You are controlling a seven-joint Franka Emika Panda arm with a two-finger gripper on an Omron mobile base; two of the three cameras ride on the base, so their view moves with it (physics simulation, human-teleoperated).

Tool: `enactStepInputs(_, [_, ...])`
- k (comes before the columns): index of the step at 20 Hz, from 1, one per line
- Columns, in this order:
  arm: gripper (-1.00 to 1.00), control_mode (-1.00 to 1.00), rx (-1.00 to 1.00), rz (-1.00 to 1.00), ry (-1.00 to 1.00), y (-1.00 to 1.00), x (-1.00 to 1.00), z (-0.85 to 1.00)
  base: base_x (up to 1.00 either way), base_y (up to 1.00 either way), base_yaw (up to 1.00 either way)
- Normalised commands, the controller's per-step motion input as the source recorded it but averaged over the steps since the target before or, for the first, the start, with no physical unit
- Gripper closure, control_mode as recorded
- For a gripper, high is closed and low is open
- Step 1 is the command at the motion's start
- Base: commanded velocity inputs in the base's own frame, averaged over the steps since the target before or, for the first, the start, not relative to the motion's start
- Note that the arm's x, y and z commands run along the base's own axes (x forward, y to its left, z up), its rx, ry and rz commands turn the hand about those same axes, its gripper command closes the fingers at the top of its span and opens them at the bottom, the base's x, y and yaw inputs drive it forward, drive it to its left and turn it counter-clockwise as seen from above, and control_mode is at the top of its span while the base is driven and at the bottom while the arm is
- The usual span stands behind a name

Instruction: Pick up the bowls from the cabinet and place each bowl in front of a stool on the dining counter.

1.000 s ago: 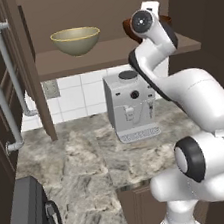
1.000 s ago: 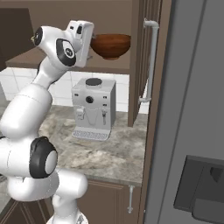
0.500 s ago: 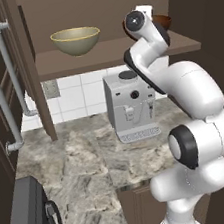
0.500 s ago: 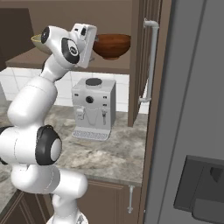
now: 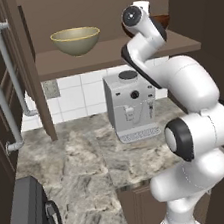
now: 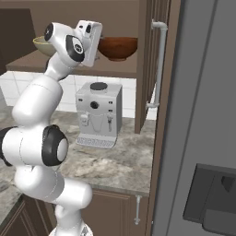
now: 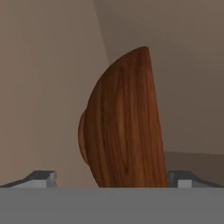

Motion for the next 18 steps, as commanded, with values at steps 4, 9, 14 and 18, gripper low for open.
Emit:
enactStepInputs(4, [-1.00, -1.00, 0.00, 0.00, 0.00, 0.00, 0.03, 0.00, 0.00, 0.00, 0.00])
enactStepInputs(9, [-1.00, -1.00, 0.00, 0.00, 0.00, 0.00, 0.00, 0.00, 0.00, 0.00, 0.00])
enactStepInputs(14, [-1.00, -1.00, 0.00, 0.00, 0.00, 0.00, 0.00, 0.00, 0.00, 0.00, 0.00])
enactStepInputs(18, [-1.00, -1.00, 0.00, 0.00, 0.00, 0.00, 0.00, 0.00, 0.00, 0.00, 0.00])
